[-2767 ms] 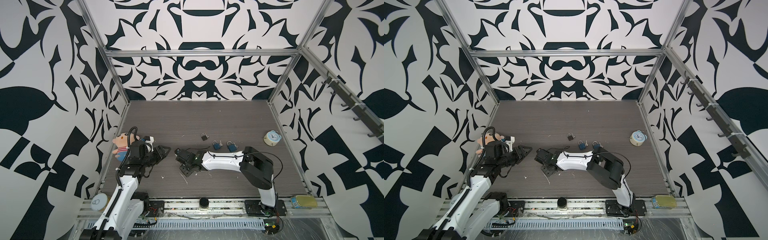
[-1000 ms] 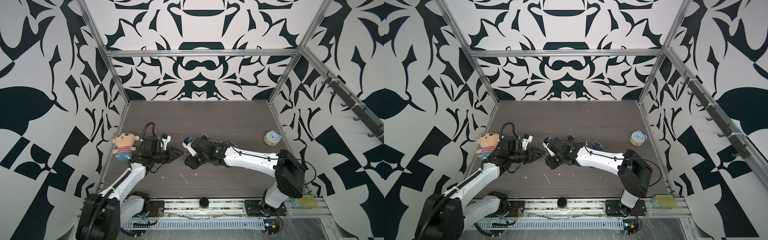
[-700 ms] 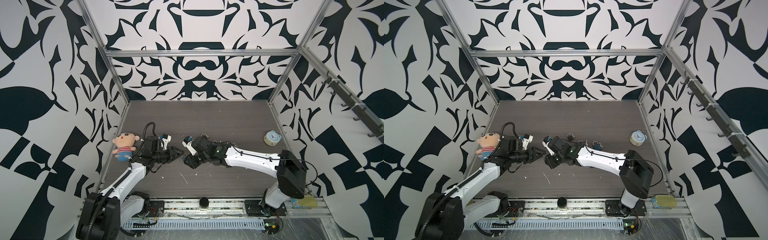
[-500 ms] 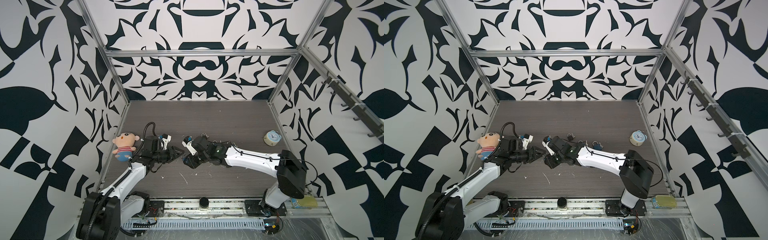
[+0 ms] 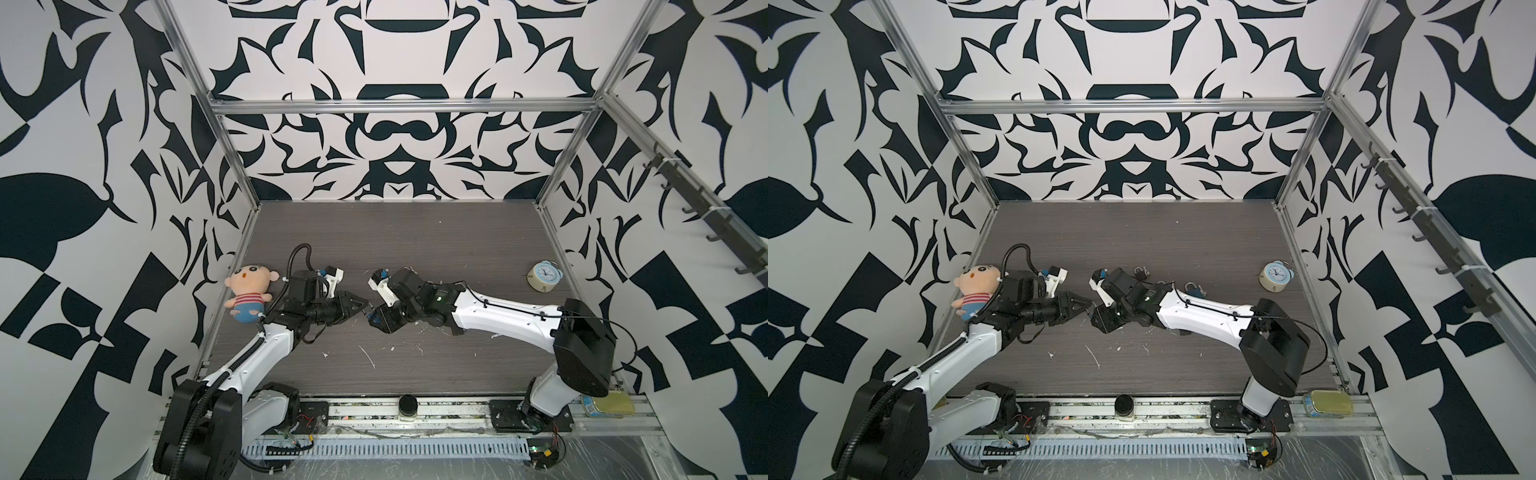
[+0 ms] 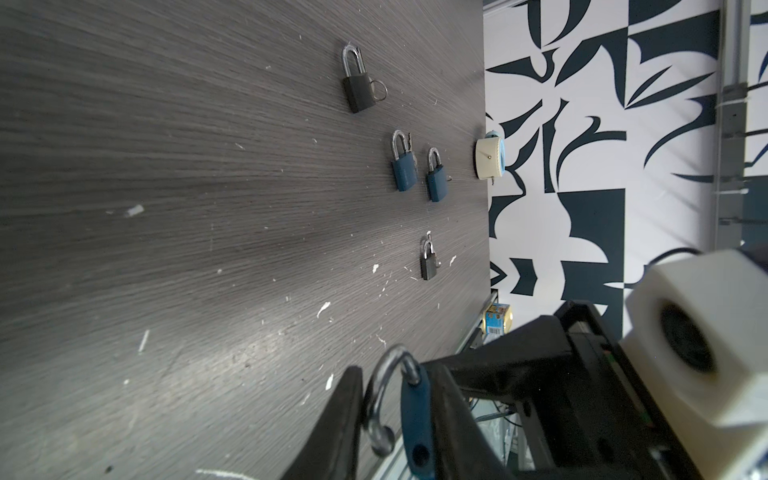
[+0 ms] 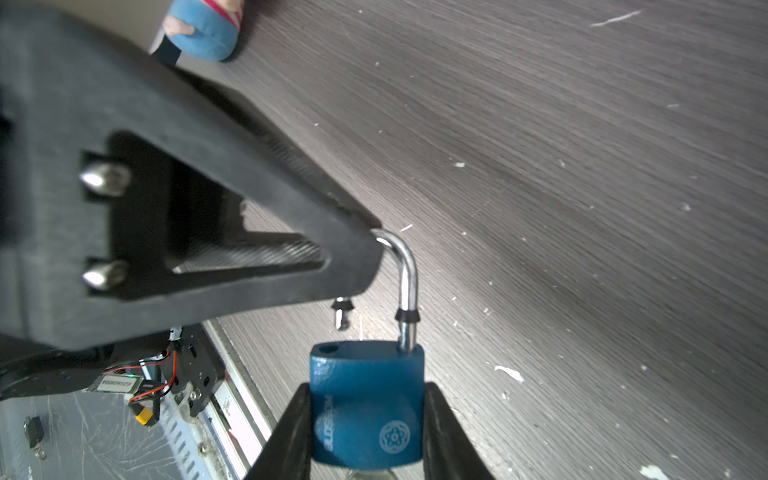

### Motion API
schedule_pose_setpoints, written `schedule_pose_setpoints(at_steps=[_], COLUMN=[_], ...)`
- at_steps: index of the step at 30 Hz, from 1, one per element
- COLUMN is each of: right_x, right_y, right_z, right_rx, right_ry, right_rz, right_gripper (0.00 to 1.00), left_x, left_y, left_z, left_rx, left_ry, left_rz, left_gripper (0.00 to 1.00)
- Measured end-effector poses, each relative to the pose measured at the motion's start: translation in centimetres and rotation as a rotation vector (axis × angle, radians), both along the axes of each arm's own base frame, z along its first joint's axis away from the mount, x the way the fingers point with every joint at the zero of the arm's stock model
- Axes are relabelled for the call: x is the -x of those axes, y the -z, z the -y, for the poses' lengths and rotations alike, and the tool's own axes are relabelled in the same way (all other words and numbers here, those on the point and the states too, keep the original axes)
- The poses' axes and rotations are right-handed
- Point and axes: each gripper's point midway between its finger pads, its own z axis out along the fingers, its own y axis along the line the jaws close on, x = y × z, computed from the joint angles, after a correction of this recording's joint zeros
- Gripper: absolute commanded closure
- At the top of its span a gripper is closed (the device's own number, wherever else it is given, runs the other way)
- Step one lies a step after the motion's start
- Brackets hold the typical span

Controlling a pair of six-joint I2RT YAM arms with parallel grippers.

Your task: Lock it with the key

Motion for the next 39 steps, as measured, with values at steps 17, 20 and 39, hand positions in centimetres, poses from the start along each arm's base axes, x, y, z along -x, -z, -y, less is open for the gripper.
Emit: schedule_pose_setpoints(at_steps=[17, 20, 39], right_x=[0.1, 0.1, -0.6], right_y=[-0.2, -0.2, -0.7], right_z=[0.0, 0.0, 0.5], right_rx=[-0.006, -0.007, -0.060], right_ry=[-0.002, -0.002, 0.027], right_rz=[-0.003, -0.004, -0.014], right_gripper=[1.00, 1.00, 0.53], left_x=[0.3, 0.3, 0.0], left_y=[-0.1, 0.0, -0.9], left_z=[0.6, 0.7, 1.2], left_rx=[0.017, 0.016, 0.051], left_ry=[0.028, 0.032, 0.027], left_rz=[-0.002, -0.005, -0.007], left_gripper=[0.74, 0.76, 1.00])
